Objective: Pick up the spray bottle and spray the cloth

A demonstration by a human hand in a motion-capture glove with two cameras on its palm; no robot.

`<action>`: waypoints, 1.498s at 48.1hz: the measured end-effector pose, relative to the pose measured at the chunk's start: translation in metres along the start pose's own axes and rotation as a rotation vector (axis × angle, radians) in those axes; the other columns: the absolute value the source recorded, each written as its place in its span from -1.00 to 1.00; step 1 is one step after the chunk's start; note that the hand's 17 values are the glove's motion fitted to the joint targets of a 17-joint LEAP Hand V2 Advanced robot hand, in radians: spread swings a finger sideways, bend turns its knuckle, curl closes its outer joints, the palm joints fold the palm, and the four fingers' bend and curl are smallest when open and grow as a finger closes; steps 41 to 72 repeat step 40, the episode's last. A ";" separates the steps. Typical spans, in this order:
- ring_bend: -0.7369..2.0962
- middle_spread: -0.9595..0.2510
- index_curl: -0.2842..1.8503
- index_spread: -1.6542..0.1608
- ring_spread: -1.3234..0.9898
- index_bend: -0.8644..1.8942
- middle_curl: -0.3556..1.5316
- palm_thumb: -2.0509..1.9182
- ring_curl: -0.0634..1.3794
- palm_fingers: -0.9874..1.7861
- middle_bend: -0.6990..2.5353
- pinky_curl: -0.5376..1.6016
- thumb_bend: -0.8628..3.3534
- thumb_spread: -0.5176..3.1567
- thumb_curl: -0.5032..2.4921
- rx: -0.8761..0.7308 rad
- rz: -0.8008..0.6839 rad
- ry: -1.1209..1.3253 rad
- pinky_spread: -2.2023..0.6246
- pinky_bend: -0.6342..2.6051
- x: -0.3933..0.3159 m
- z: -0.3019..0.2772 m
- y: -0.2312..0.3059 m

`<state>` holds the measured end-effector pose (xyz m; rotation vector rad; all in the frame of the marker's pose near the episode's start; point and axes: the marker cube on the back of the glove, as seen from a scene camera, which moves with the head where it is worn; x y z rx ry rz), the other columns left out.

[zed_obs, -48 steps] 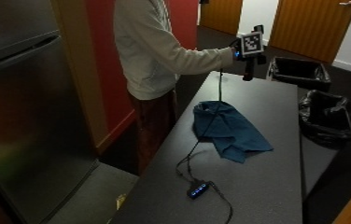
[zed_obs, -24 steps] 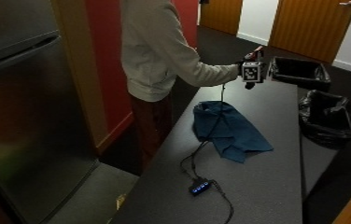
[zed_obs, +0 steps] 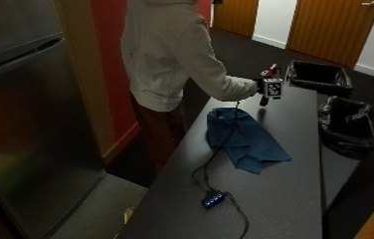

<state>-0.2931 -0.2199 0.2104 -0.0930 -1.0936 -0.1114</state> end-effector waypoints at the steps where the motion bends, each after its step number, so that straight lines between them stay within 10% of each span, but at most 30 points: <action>1: -0.10 0.43 -0.24 0.67 0.00 -0.12 -0.11 0.49 -0.30 0.66 -0.22 -0.13 -0.61 -0.54 -0.12 -0.017 0.000 -0.002 0.41 -0.37 0.001 -0.003 0.002; 27: -0.23 0.43 -0.41 0.48 0.03 -0.32 -0.21 0.31 -0.39 0.09 -0.41 -0.13 -0.62 -0.25 -0.30 0.022 -0.149 0.016 0.57 -0.36 -0.017 -0.040 -0.011; 72: -0.23 0.45 -0.47 0.44 0.05 -0.30 -0.23 0.29 -0.43 0.06 -0.44 -0.15 -0.61 -0.22 -0.36 0.132 -0.211 0.075 0.62 -0.36 -0.053 -0.114 0.002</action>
